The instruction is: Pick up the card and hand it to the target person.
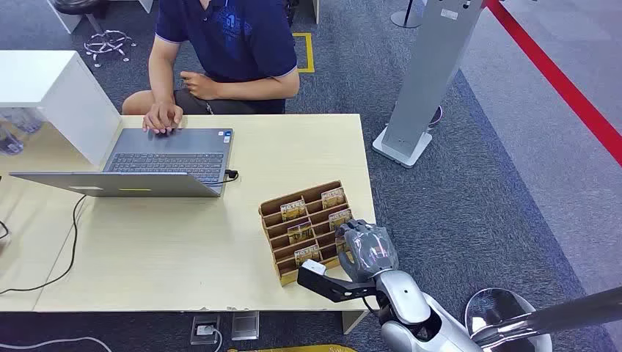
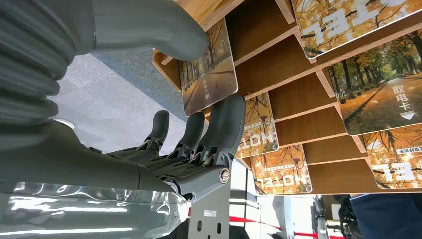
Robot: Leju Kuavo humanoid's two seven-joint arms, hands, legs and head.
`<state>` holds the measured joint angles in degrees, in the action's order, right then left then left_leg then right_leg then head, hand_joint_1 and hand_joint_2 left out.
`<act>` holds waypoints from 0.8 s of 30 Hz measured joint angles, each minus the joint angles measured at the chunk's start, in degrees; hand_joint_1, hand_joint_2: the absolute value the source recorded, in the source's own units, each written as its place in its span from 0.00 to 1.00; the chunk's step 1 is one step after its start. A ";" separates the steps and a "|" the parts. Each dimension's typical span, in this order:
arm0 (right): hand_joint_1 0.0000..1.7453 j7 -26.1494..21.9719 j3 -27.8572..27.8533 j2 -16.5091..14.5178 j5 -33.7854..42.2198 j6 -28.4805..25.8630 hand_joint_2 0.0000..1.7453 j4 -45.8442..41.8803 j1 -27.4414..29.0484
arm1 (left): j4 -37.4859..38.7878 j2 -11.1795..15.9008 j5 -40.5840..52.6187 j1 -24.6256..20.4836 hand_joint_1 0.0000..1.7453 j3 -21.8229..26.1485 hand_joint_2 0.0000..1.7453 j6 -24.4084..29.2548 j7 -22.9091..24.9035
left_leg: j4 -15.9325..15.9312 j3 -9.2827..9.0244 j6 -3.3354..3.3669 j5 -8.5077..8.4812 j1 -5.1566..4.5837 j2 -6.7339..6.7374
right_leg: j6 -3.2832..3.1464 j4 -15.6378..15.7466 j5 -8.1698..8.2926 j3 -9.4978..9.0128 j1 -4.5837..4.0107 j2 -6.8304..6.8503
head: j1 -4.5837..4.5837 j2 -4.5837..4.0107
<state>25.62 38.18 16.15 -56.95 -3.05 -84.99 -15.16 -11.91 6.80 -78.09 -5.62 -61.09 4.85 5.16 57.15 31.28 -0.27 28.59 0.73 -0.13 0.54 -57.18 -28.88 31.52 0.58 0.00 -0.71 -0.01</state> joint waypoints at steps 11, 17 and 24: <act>0.48 -0.38 0.07 -0.11 0.54 0.03 1.00 0.54 -0.07 | 0.00 0.00 -0.06 0.00 0.00 0.00 0.00 0.00 0.00 | 0.00 0.00 0.00 0.00 0.00 0.00 | 0.00 0.00 0.00 0.00 0.00 0.00 | 0.02 -0.01; 0.48 -0.54 0.06 -0.11 0.75 -0.05 1.00 0.75 -0.11 | 0.00 -0.02 -0.08 0.00 0.00 0.00 0.00 0.00 0.04 | 0.00 0.00 0.00 0.00 0.00 0.00 | 0.00 0.00 0.00 0.00 0.00 0.00 | 0.02 -0.01; 0.47 0.02 -0.01 -0.09 0.72 -0.14 1.00 0.75 0.11 | 0.00 -0.02 -0.07 0.00 0.00 0.00 0.00 0.00 0.14 | 0.00 -0.01 0.00 0.00 0.00 0.00 | 0.00 0.00 0.00 0.00 0.00 0.00 | 0.01 0.00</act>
<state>25.64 38.17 16.06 -56.23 -3.19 -84.24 -15.05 -11.91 6.78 -78.16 -5.61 -61.09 4.85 5.30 57.15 31.27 -0.27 28.59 0.73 -0.13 0.54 -57.18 -28.88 31.52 0.58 0.00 -0.70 -0.02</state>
